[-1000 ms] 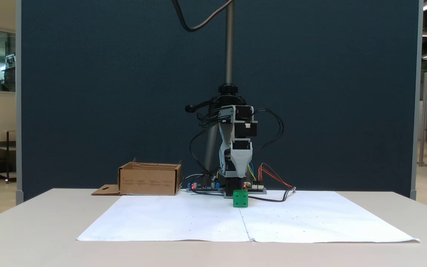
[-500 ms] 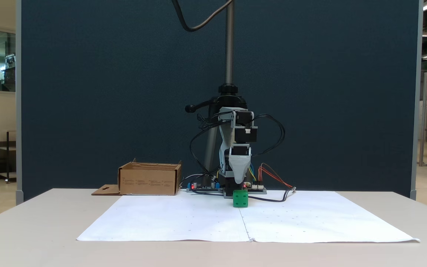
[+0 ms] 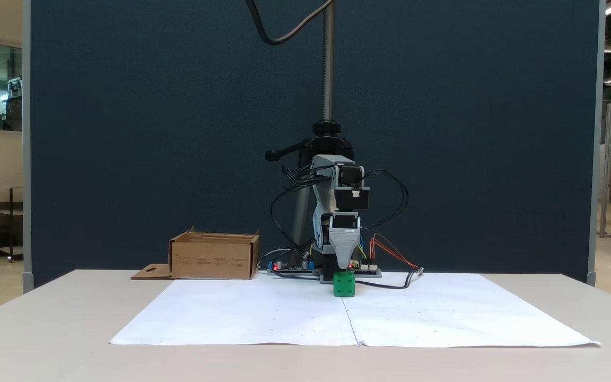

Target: Grasp a green dice and put it in the bin.

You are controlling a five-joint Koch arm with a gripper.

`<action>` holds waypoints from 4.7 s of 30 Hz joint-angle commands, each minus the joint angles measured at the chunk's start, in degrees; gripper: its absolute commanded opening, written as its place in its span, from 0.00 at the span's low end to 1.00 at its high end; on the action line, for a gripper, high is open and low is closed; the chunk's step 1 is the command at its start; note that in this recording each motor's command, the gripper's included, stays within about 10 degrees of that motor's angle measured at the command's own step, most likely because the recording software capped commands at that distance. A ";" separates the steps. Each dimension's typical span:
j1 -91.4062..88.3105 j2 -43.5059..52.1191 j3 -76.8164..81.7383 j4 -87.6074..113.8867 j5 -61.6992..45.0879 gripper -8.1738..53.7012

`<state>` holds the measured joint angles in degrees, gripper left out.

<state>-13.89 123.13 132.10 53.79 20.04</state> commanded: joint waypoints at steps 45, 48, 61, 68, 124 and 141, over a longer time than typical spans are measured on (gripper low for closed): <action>2.55 -11.60 7.29 -19.25 -0.09 0.82; 2.55 -11.60 8.09 -19.95 -0.70 0.82; 2.55 -11.60 9.23 -20.21 -3.16 0.84; 2.55 -11.60 9.49 -20.65 -4.57 0.83; 13.45 -12.74 -0.53 -16.52 -16.61 0.32; 70.40 -19.42 -39.20 -16.35 -37.35 0.32</action>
<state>51.24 102.83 95.10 37.00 -11.16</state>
